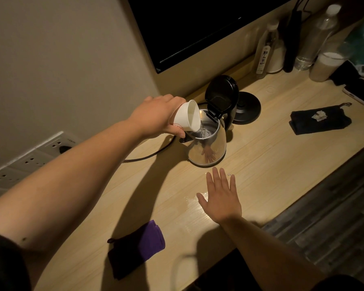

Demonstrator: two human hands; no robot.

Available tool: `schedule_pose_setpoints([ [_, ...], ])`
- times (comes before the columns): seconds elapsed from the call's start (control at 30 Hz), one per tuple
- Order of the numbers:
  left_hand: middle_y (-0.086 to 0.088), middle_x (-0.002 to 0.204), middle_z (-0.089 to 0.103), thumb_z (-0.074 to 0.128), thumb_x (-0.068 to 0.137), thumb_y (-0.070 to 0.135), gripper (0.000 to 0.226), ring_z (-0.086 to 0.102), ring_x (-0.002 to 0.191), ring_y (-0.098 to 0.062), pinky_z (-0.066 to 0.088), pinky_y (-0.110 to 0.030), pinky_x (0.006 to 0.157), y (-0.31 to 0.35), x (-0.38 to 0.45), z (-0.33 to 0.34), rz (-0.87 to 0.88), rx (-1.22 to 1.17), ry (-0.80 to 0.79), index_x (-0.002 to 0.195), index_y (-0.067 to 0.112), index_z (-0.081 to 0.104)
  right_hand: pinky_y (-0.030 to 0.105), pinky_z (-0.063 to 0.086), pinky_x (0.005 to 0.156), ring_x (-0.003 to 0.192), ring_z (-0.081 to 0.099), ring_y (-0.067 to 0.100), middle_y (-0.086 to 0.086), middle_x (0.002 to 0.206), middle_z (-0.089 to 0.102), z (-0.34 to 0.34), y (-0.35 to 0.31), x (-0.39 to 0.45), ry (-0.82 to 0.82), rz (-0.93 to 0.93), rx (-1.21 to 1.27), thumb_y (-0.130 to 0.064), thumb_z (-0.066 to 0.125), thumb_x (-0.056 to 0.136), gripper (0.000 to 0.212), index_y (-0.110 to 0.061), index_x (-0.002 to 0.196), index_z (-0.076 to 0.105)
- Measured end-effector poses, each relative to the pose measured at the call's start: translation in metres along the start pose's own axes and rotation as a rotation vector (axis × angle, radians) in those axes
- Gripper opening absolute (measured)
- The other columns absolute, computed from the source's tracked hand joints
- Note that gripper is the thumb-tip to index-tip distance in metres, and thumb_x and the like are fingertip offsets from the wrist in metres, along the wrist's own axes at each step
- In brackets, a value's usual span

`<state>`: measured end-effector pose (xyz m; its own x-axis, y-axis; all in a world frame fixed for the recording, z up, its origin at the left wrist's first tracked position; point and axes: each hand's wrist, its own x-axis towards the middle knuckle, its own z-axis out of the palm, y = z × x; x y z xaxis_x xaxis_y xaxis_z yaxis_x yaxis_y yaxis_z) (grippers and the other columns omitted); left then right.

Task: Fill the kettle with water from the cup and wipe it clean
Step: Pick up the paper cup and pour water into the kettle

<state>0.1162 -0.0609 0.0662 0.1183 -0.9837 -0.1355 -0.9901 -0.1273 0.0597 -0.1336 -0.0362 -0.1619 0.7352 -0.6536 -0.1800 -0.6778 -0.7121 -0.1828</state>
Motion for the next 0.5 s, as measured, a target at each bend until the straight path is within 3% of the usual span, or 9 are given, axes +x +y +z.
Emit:
schedule_pose_setpoints([
  [0.17,-0.004,0.124,0.056,0.070,0.067,0.068,0.089,0.050,0.113,-0.025,0.035,-0.041,0.093,0.0016,0.0016,-0.0001,0.005,0.018,-0.008,0.139,0.026,0.040,0.057,0.005,0.117,0.149,0.018,0.037,0.018,0.157,0.031,0.0005,-0.0003,0.0005,0.012,-0.007,-0.001,-0.062,0.024,0.094,0.078,-0.007,0.148,0.039],
  [0.33,-0.005,0.124,0.056,0.071,0.067,0.067,0.088,0.050,0.113,-0.026,0.034,-0.040,0.093,0.0020,0.0018,-0.0010,0.010,0.021,-0.005,0.139,0.025,0.041,0.055,-0.008,0.118,0.151,-0.002,0.034,0.015,0.164,0.009,-0.0043,0.0006,-0.0002,-0.029,-0.013,-0.016,-0.064,0.016,0.095,0.080,-0.011,0.156,0.018],
  [0.5,-0.004,0.122,0.056,0.067,0.066,0.071,0.090,0.050,0.112,-0.026,0.034,-0.040,0.093,0.0008,0.0017,-0.0015,0.011,0.039,0.001,0.139,0.026,0.040,0.056,-0.007,0.118,0.151,-0.004,0.034,0.015,0.164,0.007,-0.0061,0.0006,-0.0005,-0.046,-0.013,-0.018,-0.064,0.010,0.094,0.082,-0.011,0.156,0.016],
])
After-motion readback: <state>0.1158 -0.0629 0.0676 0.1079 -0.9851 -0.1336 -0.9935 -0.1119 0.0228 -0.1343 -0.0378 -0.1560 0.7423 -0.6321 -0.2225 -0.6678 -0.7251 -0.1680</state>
